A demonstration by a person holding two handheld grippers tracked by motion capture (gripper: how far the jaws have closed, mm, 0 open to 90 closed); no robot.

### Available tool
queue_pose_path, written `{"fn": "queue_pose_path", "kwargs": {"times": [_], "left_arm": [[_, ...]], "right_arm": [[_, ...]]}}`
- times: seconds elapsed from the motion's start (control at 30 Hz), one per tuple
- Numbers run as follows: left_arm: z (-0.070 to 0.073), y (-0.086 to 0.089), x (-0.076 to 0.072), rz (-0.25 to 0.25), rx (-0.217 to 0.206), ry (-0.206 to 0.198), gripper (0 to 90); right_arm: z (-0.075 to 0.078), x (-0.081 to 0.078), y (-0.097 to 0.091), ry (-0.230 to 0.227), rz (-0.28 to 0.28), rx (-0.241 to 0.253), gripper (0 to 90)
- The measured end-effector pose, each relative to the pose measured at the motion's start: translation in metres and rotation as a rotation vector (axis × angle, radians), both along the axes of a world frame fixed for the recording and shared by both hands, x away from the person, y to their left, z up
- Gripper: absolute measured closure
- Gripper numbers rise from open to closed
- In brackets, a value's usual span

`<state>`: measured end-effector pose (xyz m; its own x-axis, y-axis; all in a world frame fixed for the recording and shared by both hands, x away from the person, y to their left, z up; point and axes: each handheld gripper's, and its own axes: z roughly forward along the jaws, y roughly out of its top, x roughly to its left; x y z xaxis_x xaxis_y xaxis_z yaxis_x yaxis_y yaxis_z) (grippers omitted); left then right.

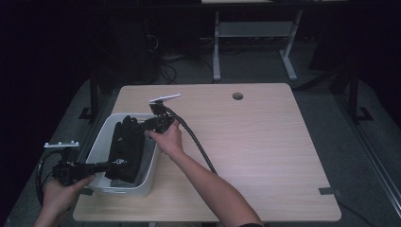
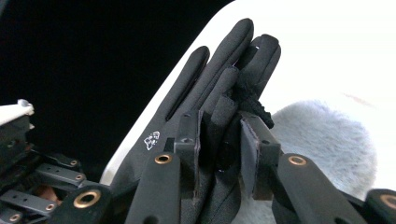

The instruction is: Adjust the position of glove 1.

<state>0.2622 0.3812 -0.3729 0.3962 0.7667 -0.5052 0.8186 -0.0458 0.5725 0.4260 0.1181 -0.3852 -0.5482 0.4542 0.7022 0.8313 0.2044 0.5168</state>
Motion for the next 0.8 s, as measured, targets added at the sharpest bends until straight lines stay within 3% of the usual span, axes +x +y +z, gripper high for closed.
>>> {"fn": "queue_pose_path", "kwargs": {"times": [0.33, 0.57, 0.8], "left_arm": [[-0.011, 0.004, 0.001, 0.009, -0.001, 0.05, 76.8], [-0.008, 0.007, 0.003, 0.021, 0.007, 0.03, 64.4], [0.002, 0.016, 0.005, 0.051, -0.007, 0.005, 62.4]], "right_arm": [[-0.013, 0.003, -0.002, 0.015, -0.016, -0.044, 67.7], [-0.012, 0.005, -0.008, 0.016, -0.031, -0.046, 64.4], [-0.001, 0.006, -0.02, -0.008, -0.047, -0.018, 60.8]]}}
